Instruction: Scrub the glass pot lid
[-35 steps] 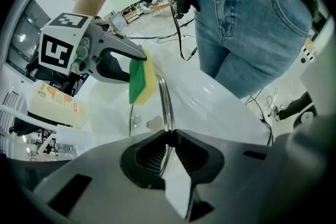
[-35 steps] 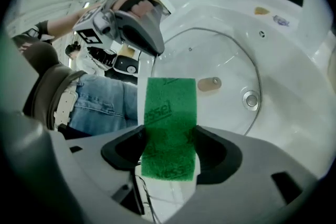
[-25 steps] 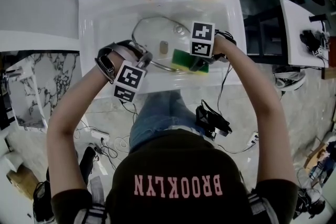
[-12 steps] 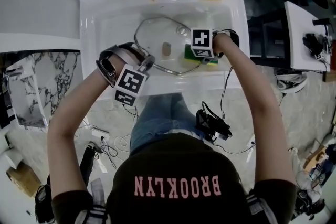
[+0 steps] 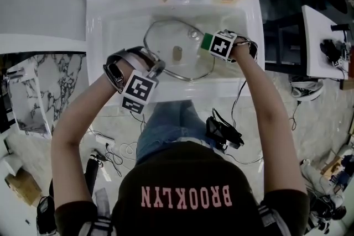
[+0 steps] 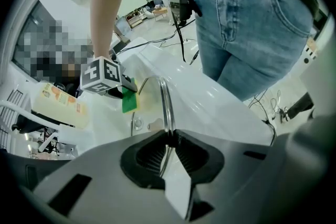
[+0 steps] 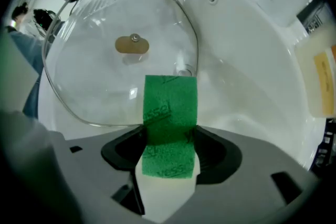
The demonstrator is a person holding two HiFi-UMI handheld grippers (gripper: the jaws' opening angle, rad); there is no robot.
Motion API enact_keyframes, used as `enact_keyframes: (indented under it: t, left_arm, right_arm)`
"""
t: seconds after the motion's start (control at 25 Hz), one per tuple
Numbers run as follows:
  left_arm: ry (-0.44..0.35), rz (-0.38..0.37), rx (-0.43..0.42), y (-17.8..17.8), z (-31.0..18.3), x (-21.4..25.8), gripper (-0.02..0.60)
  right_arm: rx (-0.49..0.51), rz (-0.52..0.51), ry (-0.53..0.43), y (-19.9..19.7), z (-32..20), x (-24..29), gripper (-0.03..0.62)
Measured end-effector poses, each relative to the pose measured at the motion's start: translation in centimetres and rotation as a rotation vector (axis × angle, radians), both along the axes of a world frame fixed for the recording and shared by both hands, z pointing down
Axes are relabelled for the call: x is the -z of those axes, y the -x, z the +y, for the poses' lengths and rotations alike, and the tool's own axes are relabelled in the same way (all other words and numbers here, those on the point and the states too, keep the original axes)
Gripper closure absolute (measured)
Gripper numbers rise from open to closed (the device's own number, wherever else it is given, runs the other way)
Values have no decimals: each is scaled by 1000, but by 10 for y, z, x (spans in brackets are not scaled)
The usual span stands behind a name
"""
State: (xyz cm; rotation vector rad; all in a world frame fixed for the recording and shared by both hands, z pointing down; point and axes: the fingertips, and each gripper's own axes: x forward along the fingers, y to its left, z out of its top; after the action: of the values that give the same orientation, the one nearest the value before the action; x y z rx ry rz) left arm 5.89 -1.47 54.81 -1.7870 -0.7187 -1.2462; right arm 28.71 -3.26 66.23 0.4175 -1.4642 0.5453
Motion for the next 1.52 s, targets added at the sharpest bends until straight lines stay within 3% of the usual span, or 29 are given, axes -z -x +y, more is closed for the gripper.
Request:
enact_keyframes:
  t: [0.16, 0.32, 0.44, 0.72, 0.84, 1.0, 1.16, 1.52]
  left_arm:
    - [1, -1, 2, 1, 0, -1, 531]
    - [0, 3, 9, 1, 0, -1, 531]
    - [0, -1, 12, 1, 1, 0, 531]
    - [20, -10, 7, -1, 4, -2, 531]
    - [27, -13, 8, -1, 5, -2, 531]
    - [35, -21, 4, -2, 6, -3, 531]
    - [45, -24, 4, -2, 6, -2, 531]
    - [58, -33, 4, -1, 6, -4, 531]
  right_arm:
    - [-80, -52, -47, -1, 1, 12, 321]
    - [-183, -171, -29, 7, 17, 36, 321]
    - [-223, -238, -96, 4, 11, 59, 321]
    - [-482, -708, 14, 79, 16, 122, 319]
    - [-567, -843, 65, 117, 6, 135, 318]
    - [-482, -812, 136, 149, 13, 126, 318]
    - [-429, -733, 130, 162, 15, 114, 316]
    - [-344, -601, -15, 169, 14, 104, 321]
